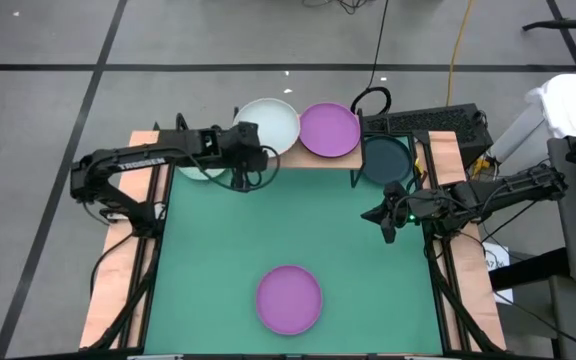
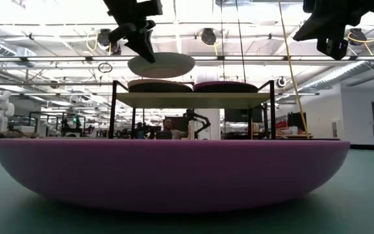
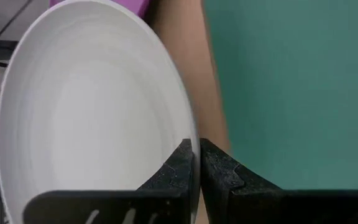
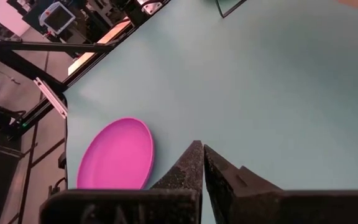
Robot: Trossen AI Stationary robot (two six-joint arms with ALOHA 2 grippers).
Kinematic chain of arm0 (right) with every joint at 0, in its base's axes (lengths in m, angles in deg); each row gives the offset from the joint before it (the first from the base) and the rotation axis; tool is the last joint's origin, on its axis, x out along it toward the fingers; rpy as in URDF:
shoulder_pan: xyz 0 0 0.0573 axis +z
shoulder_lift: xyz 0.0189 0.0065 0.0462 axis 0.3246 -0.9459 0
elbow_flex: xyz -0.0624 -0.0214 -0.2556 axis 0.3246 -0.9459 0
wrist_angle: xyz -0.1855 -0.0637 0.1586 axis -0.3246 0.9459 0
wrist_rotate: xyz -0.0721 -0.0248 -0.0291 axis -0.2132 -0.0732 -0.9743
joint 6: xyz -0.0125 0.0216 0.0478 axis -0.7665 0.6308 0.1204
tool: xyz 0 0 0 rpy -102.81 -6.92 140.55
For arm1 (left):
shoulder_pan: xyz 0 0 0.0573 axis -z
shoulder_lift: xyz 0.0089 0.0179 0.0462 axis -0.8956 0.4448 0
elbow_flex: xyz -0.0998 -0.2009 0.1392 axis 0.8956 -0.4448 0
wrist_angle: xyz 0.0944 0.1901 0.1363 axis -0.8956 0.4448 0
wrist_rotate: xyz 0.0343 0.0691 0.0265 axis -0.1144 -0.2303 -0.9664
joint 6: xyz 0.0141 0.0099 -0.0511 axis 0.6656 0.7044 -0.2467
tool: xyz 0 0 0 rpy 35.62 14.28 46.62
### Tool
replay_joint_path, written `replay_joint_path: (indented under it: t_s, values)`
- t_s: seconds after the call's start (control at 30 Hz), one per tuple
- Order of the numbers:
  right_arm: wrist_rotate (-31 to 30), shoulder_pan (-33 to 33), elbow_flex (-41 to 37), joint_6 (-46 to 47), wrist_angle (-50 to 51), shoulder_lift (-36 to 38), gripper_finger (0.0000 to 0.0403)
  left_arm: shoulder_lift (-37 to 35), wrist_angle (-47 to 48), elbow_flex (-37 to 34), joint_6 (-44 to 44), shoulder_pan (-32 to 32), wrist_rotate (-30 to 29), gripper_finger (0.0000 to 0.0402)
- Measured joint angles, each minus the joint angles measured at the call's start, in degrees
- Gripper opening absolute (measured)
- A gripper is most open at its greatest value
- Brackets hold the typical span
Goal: Place and stack plates onto a shelf
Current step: Stack the white plate on top of the light orange plate on the shelf
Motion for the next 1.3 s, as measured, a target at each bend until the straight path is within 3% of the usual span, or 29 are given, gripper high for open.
replay_joint_path:
  t_s: [0.33,0.7,1.3]
  values:
    - [-1.4,0.0,0.0,-0.1,0.0,0.0,0.0,2.1,-0.3,-0.1,-0.5,-4.5,-0.2,0.0027]
    - [-1.5,0.0,0.0,-0.2,0.0,0.0,0.0,2.5,-2.6,0.0,-0.9,-5.3,0.0,0.003]
    - [-1.5,0.0,0.0,-0.4,0.4,0.0,0.0,2.5,-2.6,0.0,-2.7,-5.6,5.6,0.0031]
